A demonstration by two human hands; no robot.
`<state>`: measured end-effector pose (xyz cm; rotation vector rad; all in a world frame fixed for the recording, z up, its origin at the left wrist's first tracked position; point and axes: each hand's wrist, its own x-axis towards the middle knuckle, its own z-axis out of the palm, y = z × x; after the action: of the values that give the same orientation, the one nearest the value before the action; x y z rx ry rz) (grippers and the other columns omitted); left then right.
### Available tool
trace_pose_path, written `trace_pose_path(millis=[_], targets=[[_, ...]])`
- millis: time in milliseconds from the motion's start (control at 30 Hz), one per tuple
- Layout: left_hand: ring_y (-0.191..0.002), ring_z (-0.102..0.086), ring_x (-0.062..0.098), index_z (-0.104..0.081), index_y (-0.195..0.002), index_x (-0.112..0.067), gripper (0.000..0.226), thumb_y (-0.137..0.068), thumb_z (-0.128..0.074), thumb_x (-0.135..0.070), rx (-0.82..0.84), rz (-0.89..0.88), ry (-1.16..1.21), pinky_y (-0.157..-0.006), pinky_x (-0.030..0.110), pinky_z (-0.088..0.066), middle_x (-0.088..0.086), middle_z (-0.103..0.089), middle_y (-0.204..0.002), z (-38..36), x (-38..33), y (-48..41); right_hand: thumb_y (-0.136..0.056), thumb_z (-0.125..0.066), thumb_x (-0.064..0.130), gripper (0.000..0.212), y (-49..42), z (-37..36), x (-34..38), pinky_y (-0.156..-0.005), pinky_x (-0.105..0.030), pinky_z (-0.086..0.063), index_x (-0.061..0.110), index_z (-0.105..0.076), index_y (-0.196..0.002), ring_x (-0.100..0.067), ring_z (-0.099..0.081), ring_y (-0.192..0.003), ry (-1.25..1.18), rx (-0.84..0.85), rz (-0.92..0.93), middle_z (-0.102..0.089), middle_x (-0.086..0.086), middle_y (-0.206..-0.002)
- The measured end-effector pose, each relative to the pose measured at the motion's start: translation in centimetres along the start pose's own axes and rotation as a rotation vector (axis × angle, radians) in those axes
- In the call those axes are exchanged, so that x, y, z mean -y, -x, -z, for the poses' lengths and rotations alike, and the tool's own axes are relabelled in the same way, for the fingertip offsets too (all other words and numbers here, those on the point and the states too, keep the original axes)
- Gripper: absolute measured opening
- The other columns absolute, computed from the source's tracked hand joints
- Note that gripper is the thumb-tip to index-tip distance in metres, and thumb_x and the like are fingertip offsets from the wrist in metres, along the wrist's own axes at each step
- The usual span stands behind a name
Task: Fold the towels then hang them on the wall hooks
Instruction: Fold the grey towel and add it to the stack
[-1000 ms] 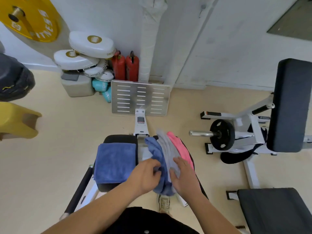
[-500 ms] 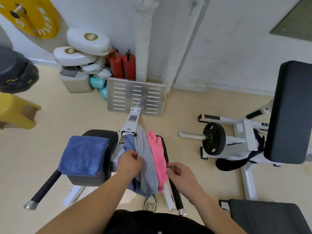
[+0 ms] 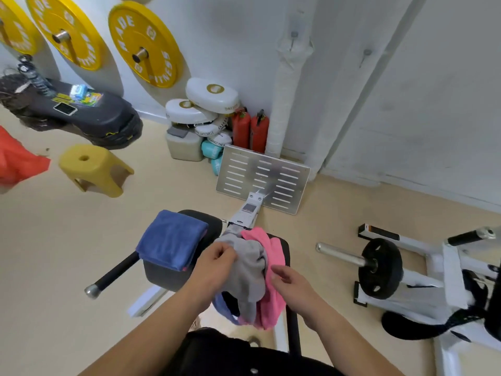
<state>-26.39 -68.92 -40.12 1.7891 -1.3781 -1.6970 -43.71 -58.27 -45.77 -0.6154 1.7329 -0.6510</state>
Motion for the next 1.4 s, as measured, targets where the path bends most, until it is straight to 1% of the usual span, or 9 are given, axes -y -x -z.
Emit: trace_pose_path(millis=[300, 433, 567, 700, 833, 933, 1100, 1267, 1400], targets=[[-0.083, -0.050, 0.019, -0.064, -0.089, -0.019, 0.014, -0.094, -0.056, -0.029, -0.179, 0.022, 0.218, -0.070, 0.035, -0.042, -0.004, -0.057, -0.088, 3.7, -1.1, 1.3, -0.106, -0.049, 0.027, 0.040, 0.0, -1.1, -0.1, -0.103, -0.022, -0.036, 0.026, -0.052, -0.146, -0.009, -0.050, -0.123, 0.118, 0.058, 0.007, -0.054, 0.008, -0.135], [-0.078, -0.049, 0.021, -0.060, -0.098, -0.005, 0.023, -0.097, -0.057, -0.028, -0.006, 0.018, 0.114, -0.069, 0.035, -0.041, 0.007, -0.053, -0.086, 4.3, -0.3, 0.2, -0.105, -0.048, 0.029, 0.042, -0.3, -2.2, -0.4, -0.110, -0.029, -0.039, 0.021, -0.054, -0.146, -0.016, -0.052, -0.131, 0.145, -0.034, 0.009, -0.057, 0.004, -0.139], [-0.075, -0.051, 0.014, -0.059, -0.081, -0.021, 0.011, -0.091, -0.060, -0.026, 0.129, -0.016, -0.136, -0.067, 0.027, -0.044, -0.007, -0.057, -0.078, 1.3, 3.4, -0.3, -0.106, -0.045, 0.036, 0.033, -0.5, -2.9, 0.3, -0.087, -0.035, -0.049, 0.012, -0.068, -0.102, -0.019, -0.058, -0.094, 0.040, -0.160, 0.029, -0.068, 0.001, -0.098], [-0.073, -0.050, 0.007, -0.057, -0.086, -0.016, 0.015, -0.096, -0.064, -0.025, 0.240, -0.084, -0.150, -0.065, 0.010, -0.043, -0.010, -0.056, -0.074, -1.8, 6.1, 0.6, -0.102, -0.056, 0.044, 0.022, -0.3, -3.2, 1.5, -0.085, -0.035, -0.055, 0.029, -0.072, -0.105, -0.008, -0.064, -0.086, -0.115, -0.057, 0.014, -0.072, 0.010, -0.095], [-0.082, -0.062, 0.013, -0.056, -0.085, -0.015, 0.017, -0.091, -0.069, -0.024, 0.298, -0.121, -0.093, -0.071, 0.022, -0.052, 0.005, -0.064, -0.087, -1.4, 5.3, 1.2, -0.096, -0.066, 0.045, 0.028, -0.5, -4.0, 2.8, -0.066, -0.029, -0.056, 0.018, -0.076, -0.099, -0.014, -0.068, -0.073, -0.171, 0.026, -0.021, -0.075, 0.004, -0.080], [-0.096, -0.069, 0.006, -0.072, -0.084, -0.021, 0.013, -0.088, -0.069, -0.009, 0.329, -0.111, -0.023, -0.083, 0.024, -0.058, -0.012, -0.073, -0.106, 0.2, 4.6, 1.6, -0.093, -0.073, 0.033, 0.027, -0.4, -3.9, 3.7, -0.077, -0.042, -0.062, 0.008, -0.074, -0.104, -0.031, -0.077, -0.091, -0.230, -0.019, -0.006, -0.080, -0.012, -0.095], [-0.094, -0.072, 0.024, -0.071, -0.099, -0.019, 0.012, -0.092, -0.068, -0.010, -0.036, 0.026, 0.147, -0.086, 0.048, -0.064, 0.007, -0.072, -0.110, 3.0, 4.7, 0.2, -0.097, -0.060, 0.014, 0.019, 1.7, -2.1, 5.3, -0.080, -0.035, -0.058, 0.008, -0.076, -0.106, -0.024, -0.075, -0.097, -0.317, 0.022, 0.068, -0.079, -0.013, -0.104], [-0.110, -0.065, -0.005, -0.061, -0.128, -0.038, 0.039, -0.092, -0.072, -0.026, 0.154, -0.290, -0.073, -0.093, 0.024, -0.057, -0.023, -0.066, -0.123, 2.9, 2.6, 0.6, -0.082, -0.062, 0.038, 0.043, 4.6, 0.4, 6.4, -0.095, -0.053, -0.052, 0.005, -0.075, -0.105, -0.025, -0.067, -0.101, -0.215, 0.067, 0.229, -0.070, -0.028, -0.114], [-0.097, -0.069, 0.009, -0.078, -0.100, -0.030, 0.016, -0.095, -0.067, -0.018, 0.156, -0.506, -0.257, -0.091, 0.030, -0.056, -0.011, -0.077, -0.099, 2.1, -0.4, 1.9, -0.086, -0.058, 0.046, 0.045, 7.1, 2.8, 7.7, -0.088, -0.040, -0.051, 0.009, -0.078, -0.103, -0.023, -0.069, -0.097, -0.154, 0.009, 0.275, -0.076, -0.016, -0.105]])
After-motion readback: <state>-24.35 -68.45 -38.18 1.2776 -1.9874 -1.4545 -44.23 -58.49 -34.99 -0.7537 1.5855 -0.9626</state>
